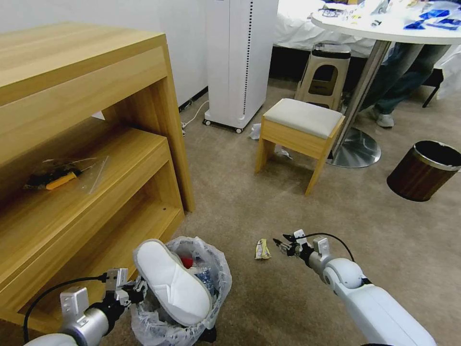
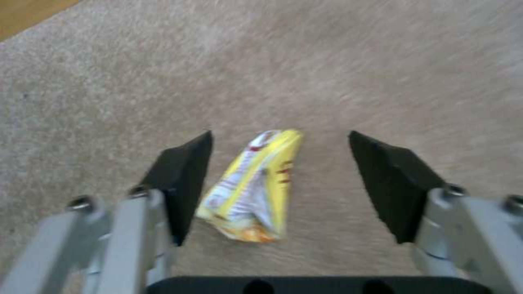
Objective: Pick up the trash bin and place the garbage on the floor into it.
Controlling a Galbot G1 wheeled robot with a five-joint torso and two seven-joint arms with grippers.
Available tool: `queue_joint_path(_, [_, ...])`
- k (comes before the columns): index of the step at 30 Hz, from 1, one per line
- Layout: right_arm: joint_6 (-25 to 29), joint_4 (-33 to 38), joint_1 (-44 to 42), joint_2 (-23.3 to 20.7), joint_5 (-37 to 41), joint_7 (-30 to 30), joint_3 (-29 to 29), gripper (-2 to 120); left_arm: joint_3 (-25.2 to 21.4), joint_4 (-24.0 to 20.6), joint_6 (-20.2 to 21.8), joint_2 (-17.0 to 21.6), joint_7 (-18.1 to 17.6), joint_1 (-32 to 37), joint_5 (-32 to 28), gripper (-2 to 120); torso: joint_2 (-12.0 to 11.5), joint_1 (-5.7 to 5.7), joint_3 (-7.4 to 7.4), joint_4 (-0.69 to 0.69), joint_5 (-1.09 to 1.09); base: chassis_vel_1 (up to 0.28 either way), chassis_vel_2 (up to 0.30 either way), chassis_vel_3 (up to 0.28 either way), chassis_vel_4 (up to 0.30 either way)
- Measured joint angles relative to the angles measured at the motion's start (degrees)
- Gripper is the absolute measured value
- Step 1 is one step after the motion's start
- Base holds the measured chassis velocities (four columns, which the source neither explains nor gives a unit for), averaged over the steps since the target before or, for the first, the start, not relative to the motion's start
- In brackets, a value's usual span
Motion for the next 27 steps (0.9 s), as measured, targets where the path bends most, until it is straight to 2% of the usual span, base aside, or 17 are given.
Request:
queue_joint_path(4, [-0.1,-5.7,2.1,4.6,-0.2,-0.1,-0.3,88,-0.4,0.1,0.0,0.0,0.0,0.4,0.0,0,0.0,0.00,0.00,0.02,0.02,0.000,0.000,0.000,0.000])
queue_joint_path(5, [-0.1,-5.7,2.1,4.6,-0.2,-0.1,-0.3,88,-0.4,0.1,0.0,0.0,0.0,0.4,0.0,0,0.0,0.00,0.00,0.02,0.02,0.000,0.000,0.000,0.000])
queue_joint_path(7, [-0.1,-7.4,2.4,5.7,-0.2,-0.1,-0.3,97,-0.5,0.3,0.0,-0.1,0.0,0.4,0.0,0,0.0,0.00,0.00,0.01,0.00,0.000,0.000,0.000,0.000])
queue_joint_path(12, [-0.3,-9.2,2.5,6.7,0.0,0.1,-0.1,100,-0.3,0.6,0.0,-0.1,0.0,0.1,0.0,0,0.0,0.00,0.00,0.01,0.00,0.000,0.000,0.000,0.000])
queue_joint_path(16, [0.2,-11.6,3.0,7.7,-0.1,0.1,0.3,96,-0.2,0.9,0.0,0.0,0.0,-0.1,0.0,0,0.0,0.00,0.00,0.00,0.02,0.000,0.000,0.000,0.000])
queue_joint_path(19, [0.6,-13.5,4.1,8.3,-0.1,0.1,0.6,84,-0.3,1.0,0.0,0.1,0.0,-0.1,0.0,0,0.0,0.00,0.00,0.00,0.00,0.000,0.000,0.000,0.000])
queue_joint_path(20, [0.6,-13.5,4.1,8.3,-0.1,0.1,0.6,84,-0.3,1.0,0.0,0.1,0.0,-0.1,0.0,0,0.0,0.00,0.00,0.00,0.00,0.000,0.000,0.000,0.000])
queue_joint_path(22, [1.0,-15.1,5.2,8.9,-0.3,0.0,0.6,73,-0.3,1.0,0.0,0.1,0.0,0.0,0.0,0,0.0,0.00,0.00,0.00,0.01,0.000,0.000,0.000,0.000])
queue_joint_path(24, [1.1,-15.8,5.6,9.2,-0.5,0.0,0.7,71,-0.4,1.0,0.0,0.1,0.0,0.1,0.0,0,0.0,0.00,0.00,0.00,0.01,0.000,0.000,0.000,0.000])
queue_joint_path(27, [1.3,-17.2,6.6,10.0,-0.6,0.1,0.7,54,-0.4,0.4,-0.2,0.2,0.1,0.3,-0.8,0,0.0,0.00,0.00,0.01,0.01,0.000,0.000,0.000,0.000])
